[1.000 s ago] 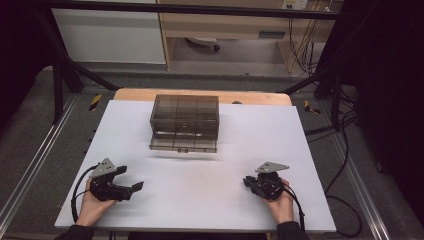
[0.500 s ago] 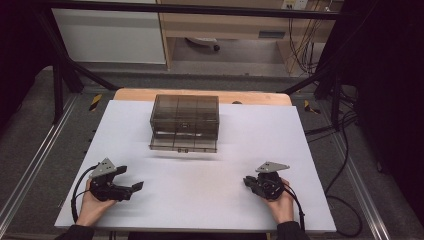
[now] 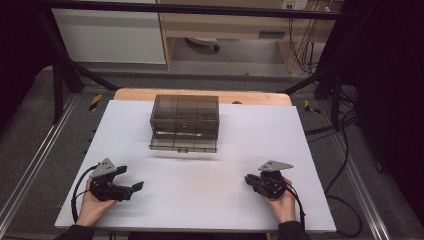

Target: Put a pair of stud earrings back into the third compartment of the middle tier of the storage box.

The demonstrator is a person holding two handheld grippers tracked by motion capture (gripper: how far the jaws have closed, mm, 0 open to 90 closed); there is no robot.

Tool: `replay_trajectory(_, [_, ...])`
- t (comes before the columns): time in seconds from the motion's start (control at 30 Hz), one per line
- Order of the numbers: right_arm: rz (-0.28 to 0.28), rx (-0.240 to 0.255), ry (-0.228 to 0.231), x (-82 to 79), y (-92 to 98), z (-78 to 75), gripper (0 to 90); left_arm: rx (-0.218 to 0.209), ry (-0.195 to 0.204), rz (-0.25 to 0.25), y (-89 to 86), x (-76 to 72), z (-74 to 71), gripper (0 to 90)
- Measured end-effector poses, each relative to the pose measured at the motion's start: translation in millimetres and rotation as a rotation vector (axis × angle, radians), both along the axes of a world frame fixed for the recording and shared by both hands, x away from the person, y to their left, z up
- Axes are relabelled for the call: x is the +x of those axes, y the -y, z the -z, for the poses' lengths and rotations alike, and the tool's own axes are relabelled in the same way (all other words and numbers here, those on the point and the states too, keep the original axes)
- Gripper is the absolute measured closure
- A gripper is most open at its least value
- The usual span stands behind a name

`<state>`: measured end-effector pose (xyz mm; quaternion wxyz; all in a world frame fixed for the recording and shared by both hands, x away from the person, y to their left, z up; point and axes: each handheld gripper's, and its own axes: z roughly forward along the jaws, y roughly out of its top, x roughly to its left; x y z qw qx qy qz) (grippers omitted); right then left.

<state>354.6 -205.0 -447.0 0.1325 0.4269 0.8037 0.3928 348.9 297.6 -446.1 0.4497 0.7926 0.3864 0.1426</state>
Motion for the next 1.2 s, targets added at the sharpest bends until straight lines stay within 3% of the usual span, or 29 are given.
replay_trajectory(0.67, [-0.024, 0.030, 0.032, 1.8, -5.4, -16.4, 81.4, 0.002, 0.000, -0.004, -0.6, 0.4, 0.1, 5.5])
replay_trajectory(1.2, [-0.055, 0.056, 0.076, 10.2, -23.8, -44.4, 81.6, 0.003, 0.000, -0.004, -0.2, 0.6, 0.2, 5.5])
